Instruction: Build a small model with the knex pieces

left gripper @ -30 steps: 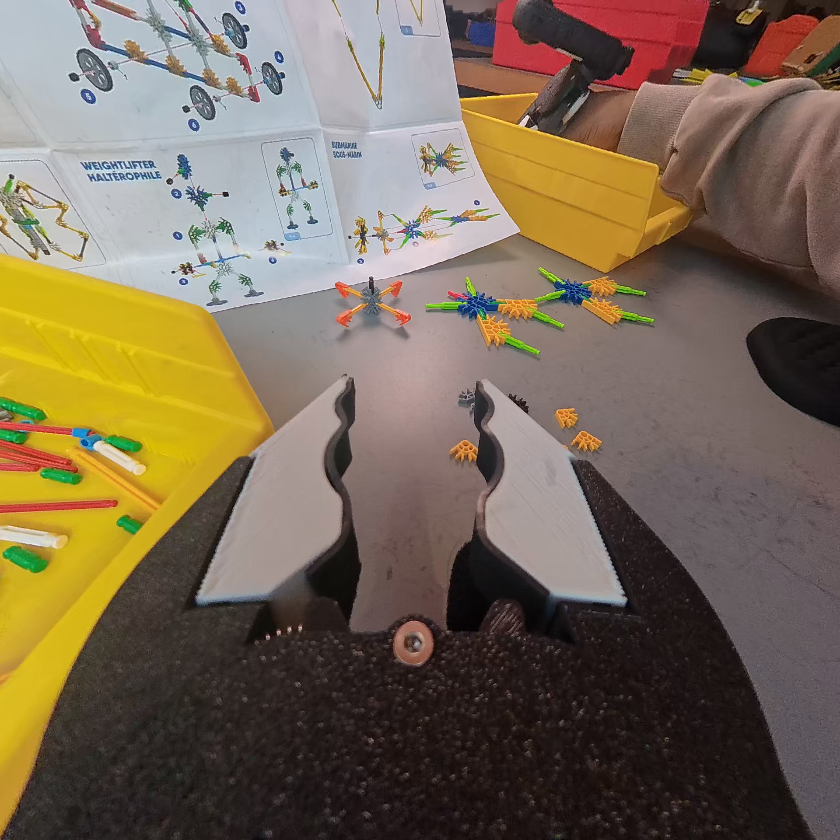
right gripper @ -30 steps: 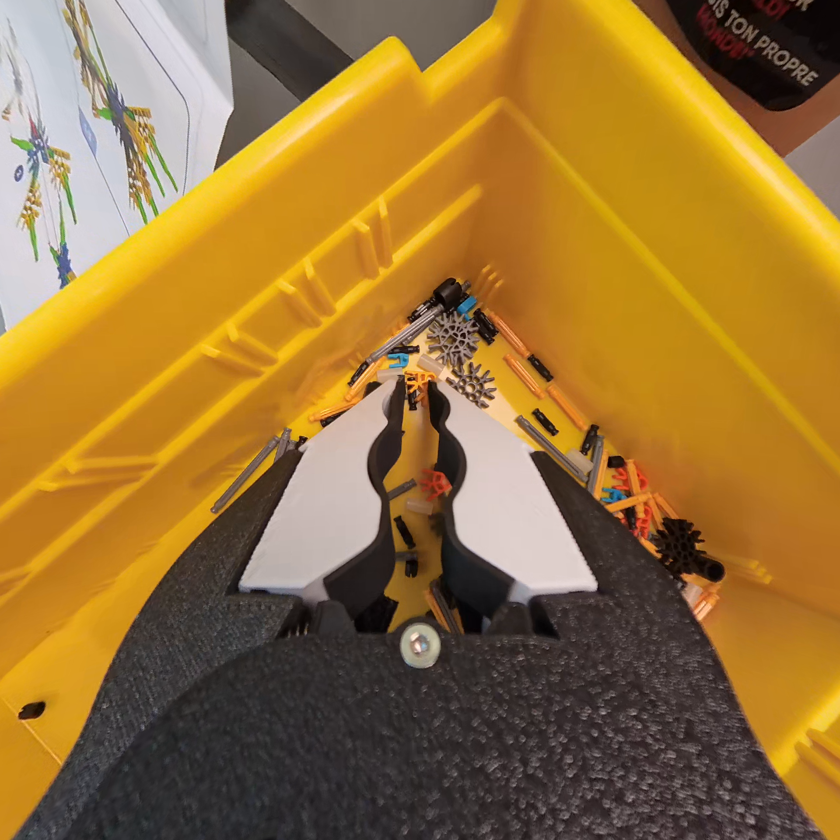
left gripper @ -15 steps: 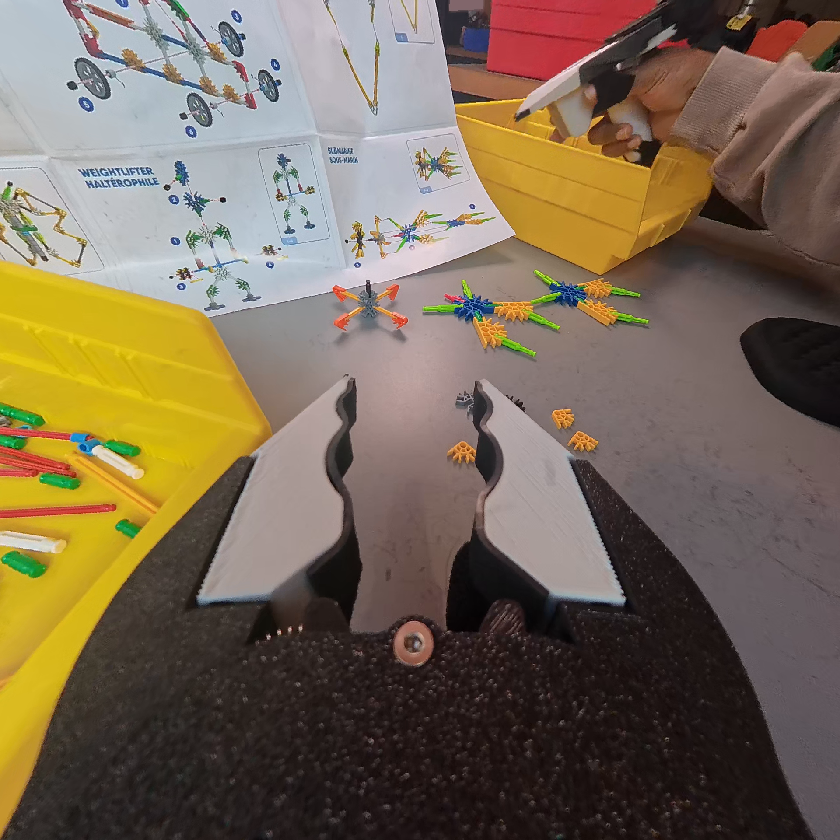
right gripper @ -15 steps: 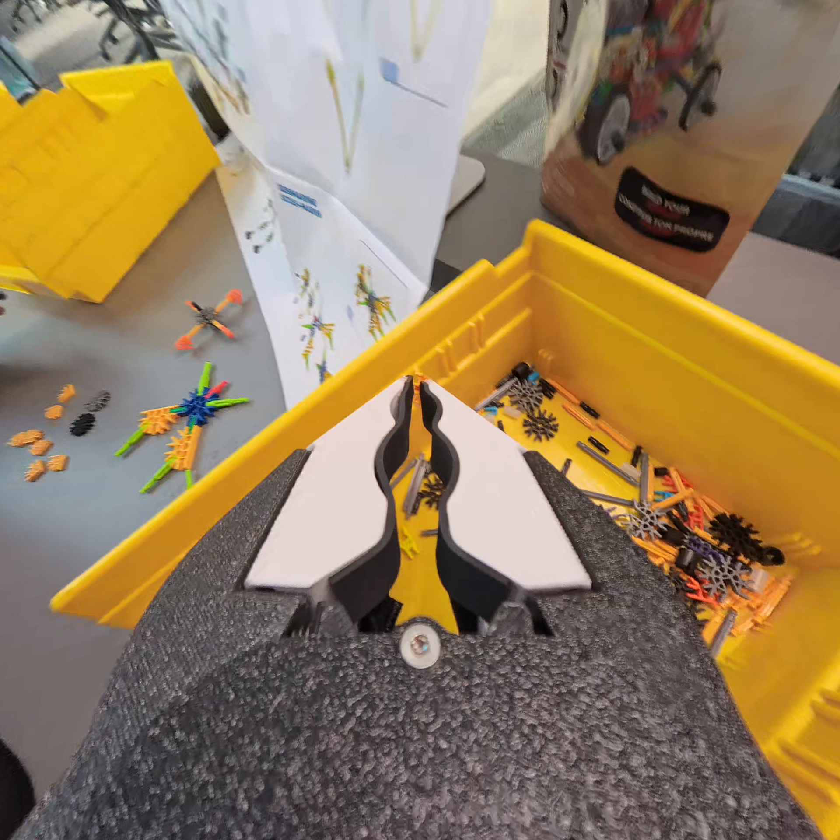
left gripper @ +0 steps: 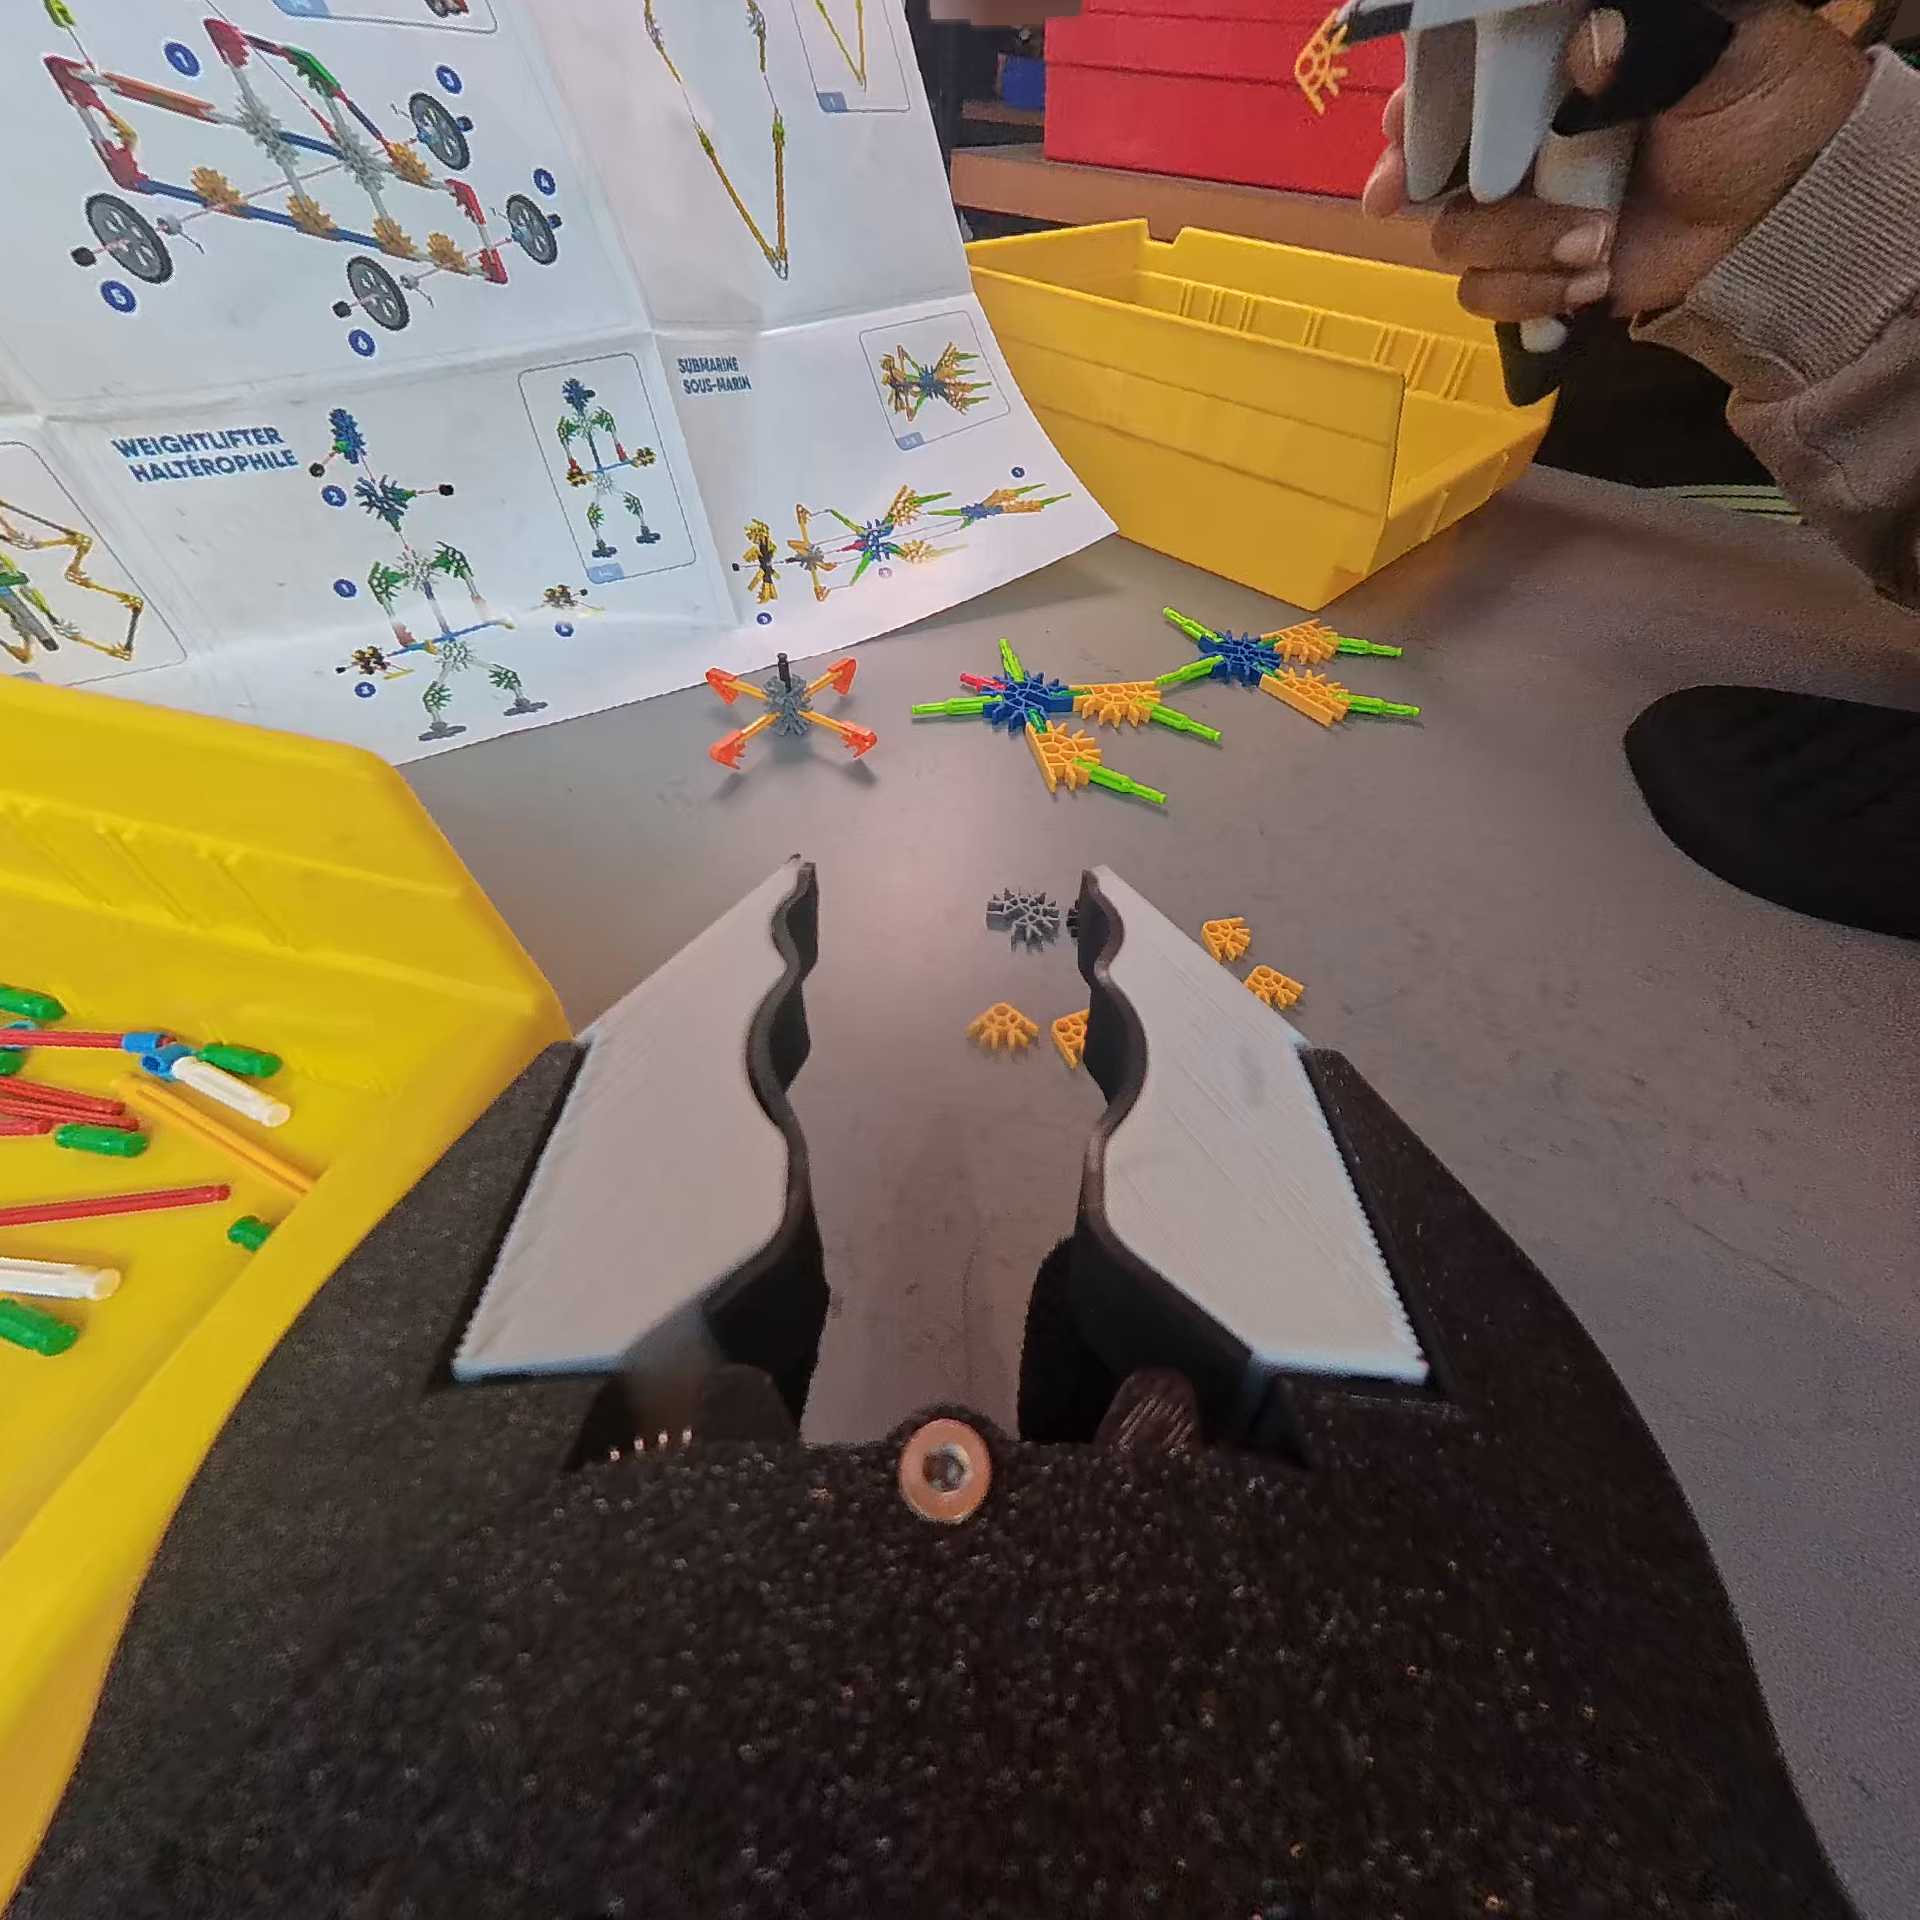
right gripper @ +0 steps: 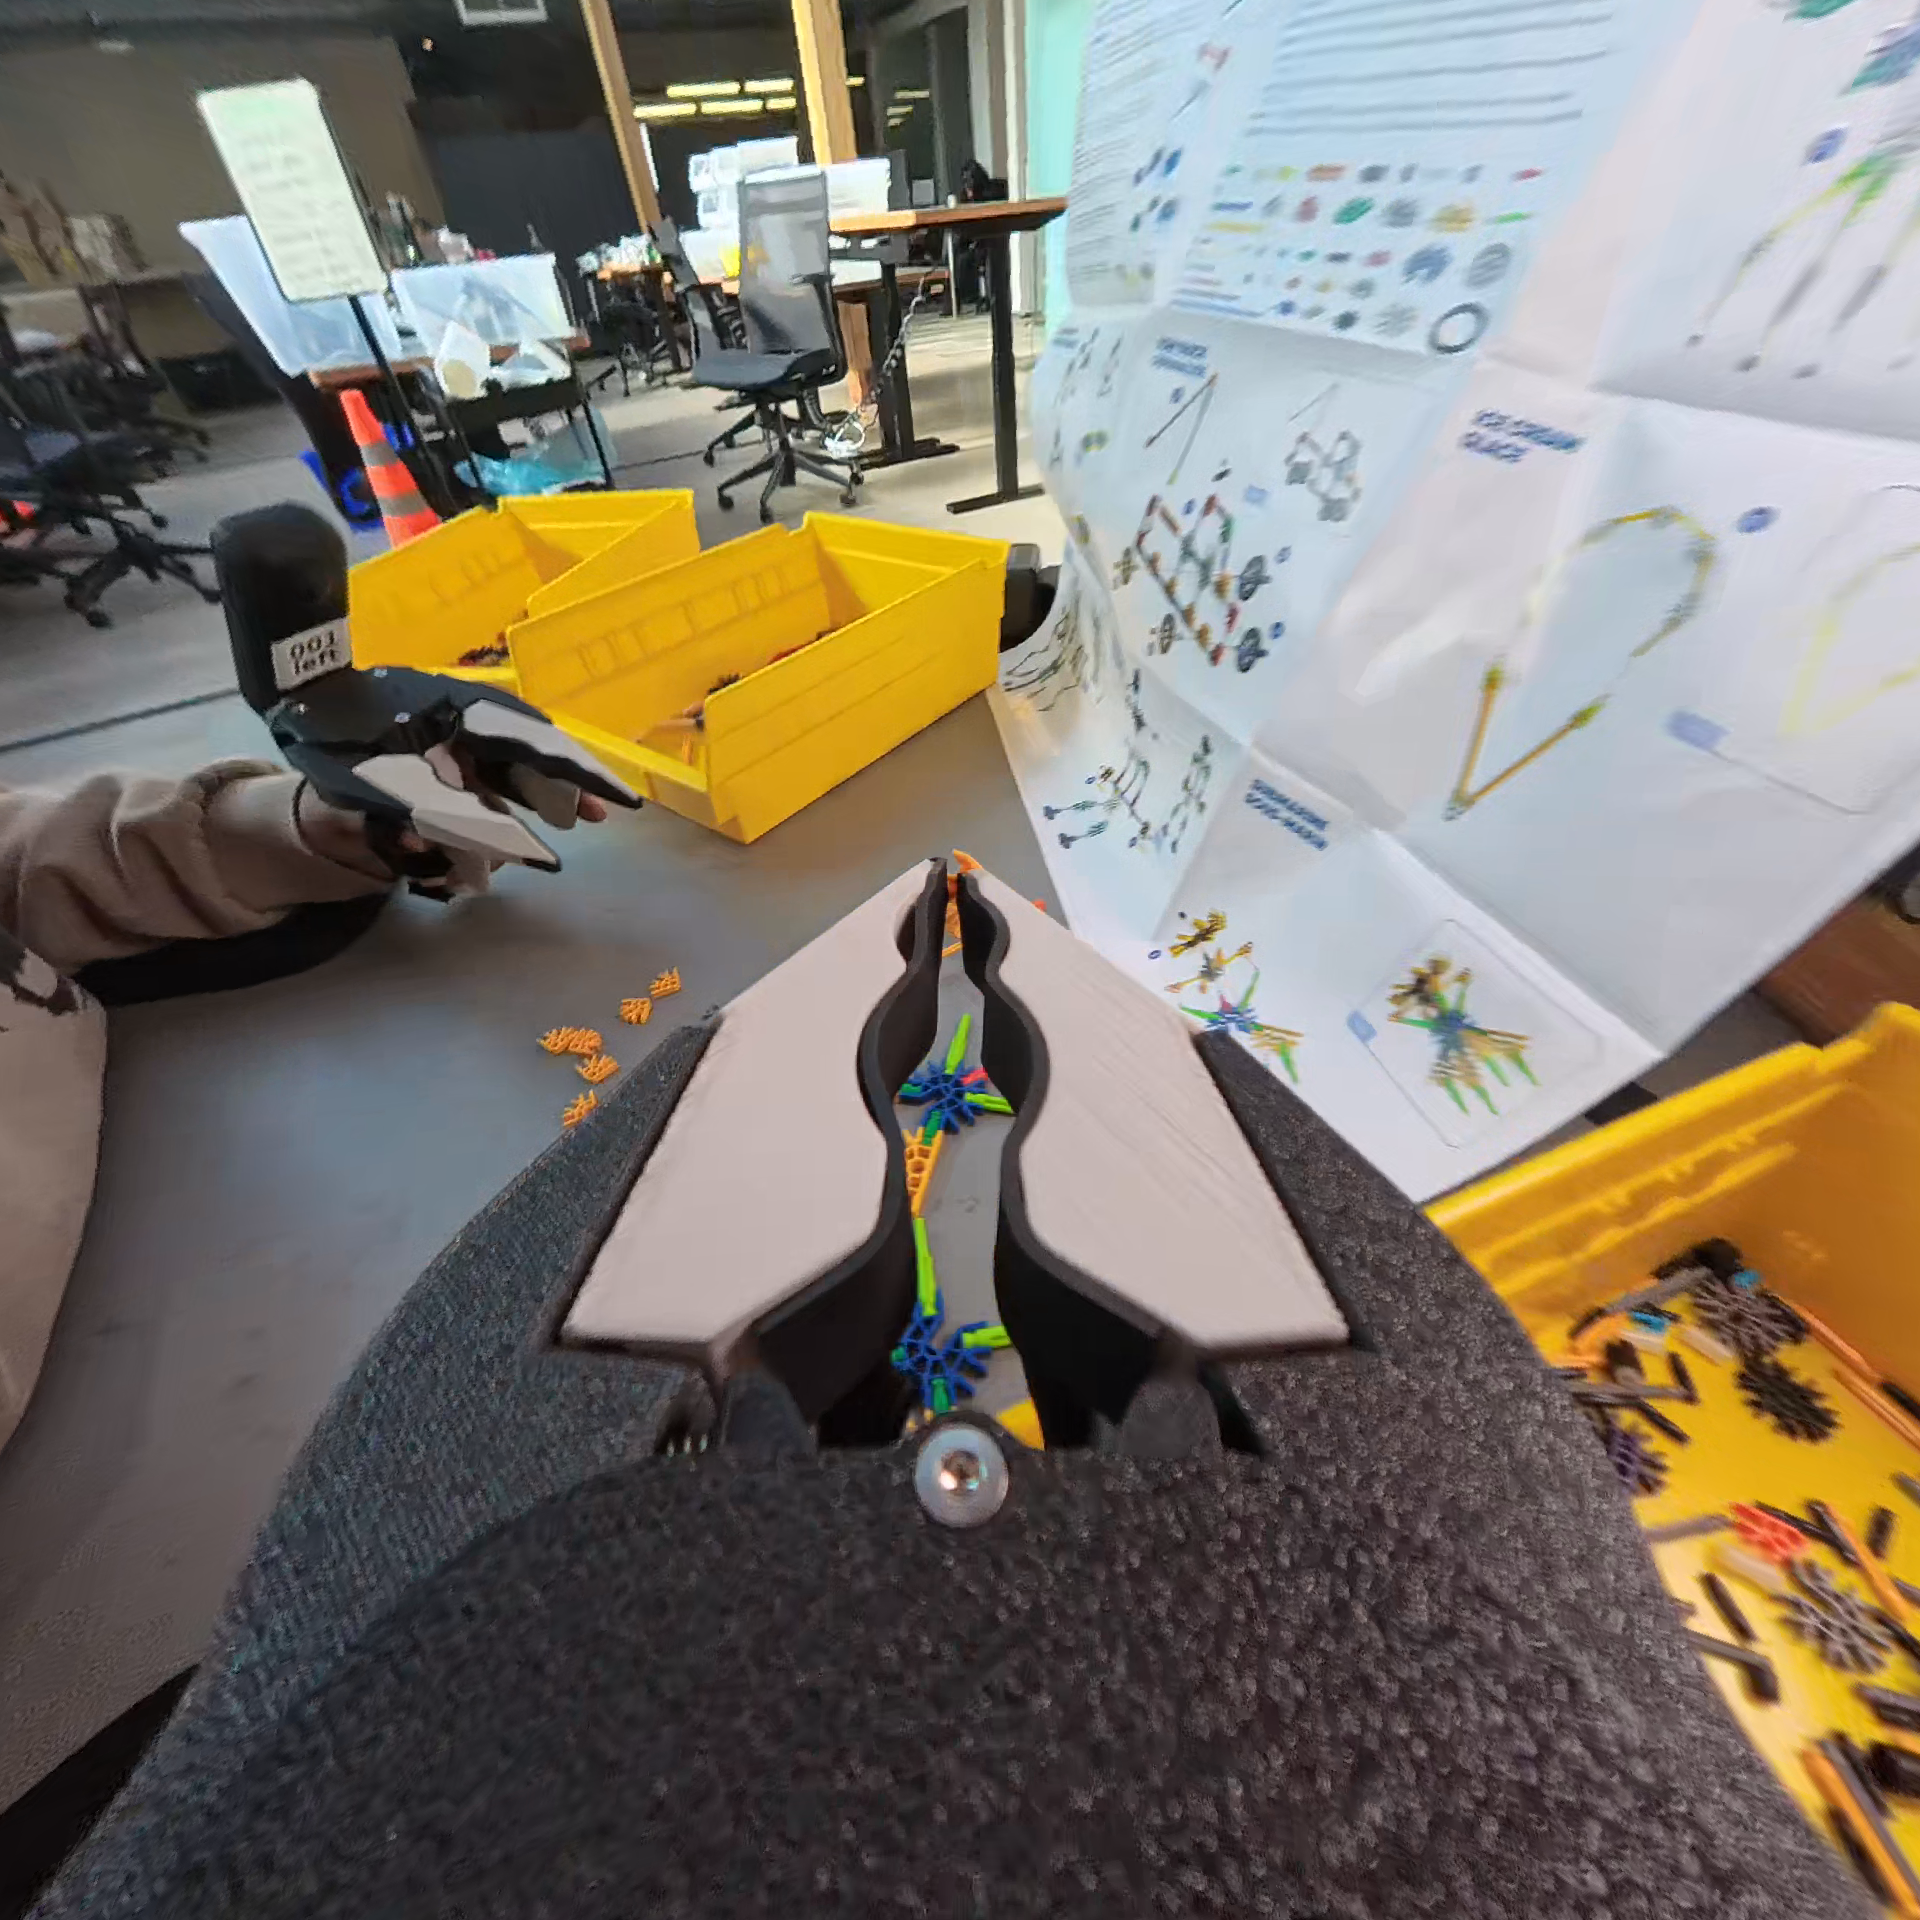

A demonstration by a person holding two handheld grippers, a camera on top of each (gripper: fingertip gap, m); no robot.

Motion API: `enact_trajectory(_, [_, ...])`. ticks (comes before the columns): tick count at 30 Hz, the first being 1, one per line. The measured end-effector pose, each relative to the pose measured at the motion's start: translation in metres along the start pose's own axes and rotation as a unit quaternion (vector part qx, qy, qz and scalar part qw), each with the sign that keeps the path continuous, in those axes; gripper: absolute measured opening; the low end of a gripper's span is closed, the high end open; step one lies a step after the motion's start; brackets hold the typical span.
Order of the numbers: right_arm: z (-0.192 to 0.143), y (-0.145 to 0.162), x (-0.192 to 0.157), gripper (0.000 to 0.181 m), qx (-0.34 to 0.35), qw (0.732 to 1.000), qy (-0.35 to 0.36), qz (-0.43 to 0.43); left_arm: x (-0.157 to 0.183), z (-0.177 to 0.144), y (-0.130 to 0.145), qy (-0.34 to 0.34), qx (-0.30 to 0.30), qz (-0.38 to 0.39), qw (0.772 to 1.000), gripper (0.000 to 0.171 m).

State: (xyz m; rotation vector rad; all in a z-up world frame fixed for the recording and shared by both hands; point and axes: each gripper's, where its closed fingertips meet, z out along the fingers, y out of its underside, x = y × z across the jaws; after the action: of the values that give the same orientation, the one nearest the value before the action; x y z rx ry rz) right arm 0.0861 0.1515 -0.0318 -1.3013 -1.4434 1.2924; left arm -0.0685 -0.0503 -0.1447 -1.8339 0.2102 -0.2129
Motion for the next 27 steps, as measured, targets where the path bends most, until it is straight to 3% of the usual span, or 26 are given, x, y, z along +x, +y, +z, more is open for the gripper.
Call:
enact_trajectory(6, [0.084, 0.098, -0.120, 0.000, -0.157, 0.978, -0.044, -0.128, 0.004, 0.002, 0.011, -0.003, -0.035, 0.028, 0.999, 0.051])
enact_trajectory(10, [0.118, 0.154, -0.156, 0.000, -0.244, 0.942, -0.055, -0.224, 0.012, 0.002, 0.024, 0.014, -0.081, 0.043, 0.996, 0.051])
enact_trajectory(14, [0.141, 0.155, -0.159, 0.000, -0.254, 0.937, -0.043, -0.236, 0.027, 0.001, 0.045, 0.050, -0.142, 0.059, 0.987, 0.051])
enact_trajectory(19, [0.160, 0.169, -0.153, 0.000, -0.285, 0.921, -0.033, -0.263, 0.042, 0.005, 0.059, 0.068, -0.177, 0.086, 0.978, 0.048])
enact_trajectory(21, [0.159, 0.171, -0.152, 0.012, -0.285, 0.922, -0.030, -0.260, 0.046, 0.006, 0.063, 0.073, -0.185, 0.093, 0.976, 0.048])
enact_trajectory(24, [0.152, 0.155, -0.159, 0.013, -0.229, 0.947, -0.055, -0.217, 0.047, 0.008, 0.066, 0.073, -0.190, 0.096, 0.974, 0.047])
enact_trajectory(27, [0.139, 0.130, -0.145, 0.013, -0.169, 0.971, -0.035, -0.164, 0.043, 0.009, 0.068, 0.063, -0.194, 0.085, 0.975, 0.046])
